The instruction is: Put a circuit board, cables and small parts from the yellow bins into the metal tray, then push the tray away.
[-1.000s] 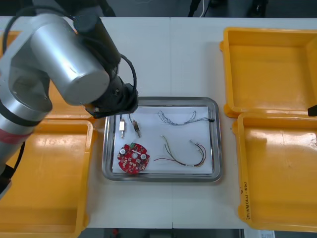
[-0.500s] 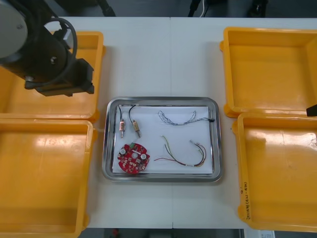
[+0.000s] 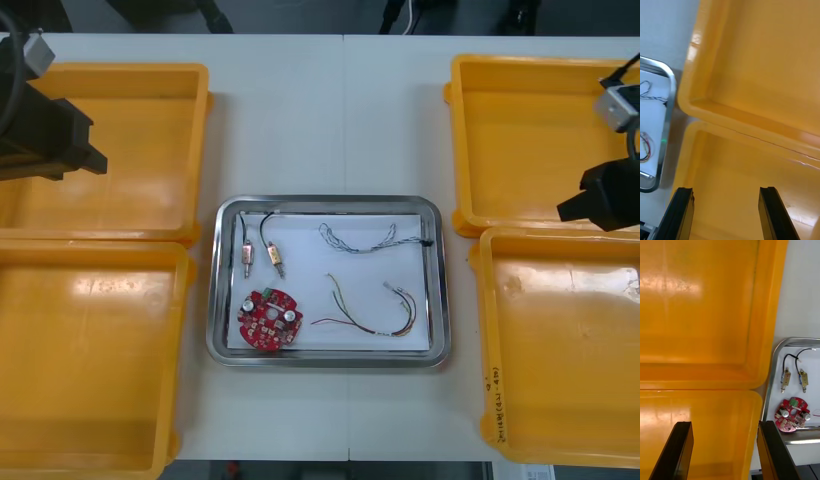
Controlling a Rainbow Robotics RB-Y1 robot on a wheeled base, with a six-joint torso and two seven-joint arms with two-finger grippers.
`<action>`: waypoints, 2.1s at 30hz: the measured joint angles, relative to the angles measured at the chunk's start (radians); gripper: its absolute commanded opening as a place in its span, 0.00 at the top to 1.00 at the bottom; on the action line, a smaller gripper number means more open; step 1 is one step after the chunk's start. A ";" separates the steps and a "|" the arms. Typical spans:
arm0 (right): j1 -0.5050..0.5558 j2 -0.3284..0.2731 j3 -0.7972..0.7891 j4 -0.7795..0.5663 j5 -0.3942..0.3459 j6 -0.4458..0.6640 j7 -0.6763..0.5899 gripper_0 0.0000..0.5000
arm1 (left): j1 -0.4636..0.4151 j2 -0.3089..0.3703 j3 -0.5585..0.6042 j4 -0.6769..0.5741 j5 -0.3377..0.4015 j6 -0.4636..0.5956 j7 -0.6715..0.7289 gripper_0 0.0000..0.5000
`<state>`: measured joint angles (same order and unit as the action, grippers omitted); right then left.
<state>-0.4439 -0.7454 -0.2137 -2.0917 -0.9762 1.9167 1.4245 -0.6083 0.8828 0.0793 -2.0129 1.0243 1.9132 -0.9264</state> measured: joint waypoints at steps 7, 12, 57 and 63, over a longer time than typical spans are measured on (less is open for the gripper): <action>-0.084 -0.002 0.158 -0.058 -0.033 0.000 0.000 0.00 | 0.075 0.011 0.096 -0.001 0.013 0.000 -0.177 0.00; -0.170 -0.003 0.351 -0.088 -0.040 0.000 0.000 0.00 | 0.128 0.015 0.140 -0.001 0.015 0.000 -0.220 0.00; -0.409 0.283 1.237 0.025 0.312 -0.168 0.148 0.00 | 0.344 0.070 0.279 -0.087 0.004 0.000 -0.225 0.00; -0.404 0.284 1.239 0.061 0.312 -0.176 0.262 0.00 | 0.344 0.070 0.279 -0.087 0.004 0.000 -0.225 0.00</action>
<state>-0.8477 -0.4619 1.0251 -2.0308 -0.6643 1.7411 1.6863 -0.2645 0.9528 0.3579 -2.1001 1.0279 1.9135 -1.1513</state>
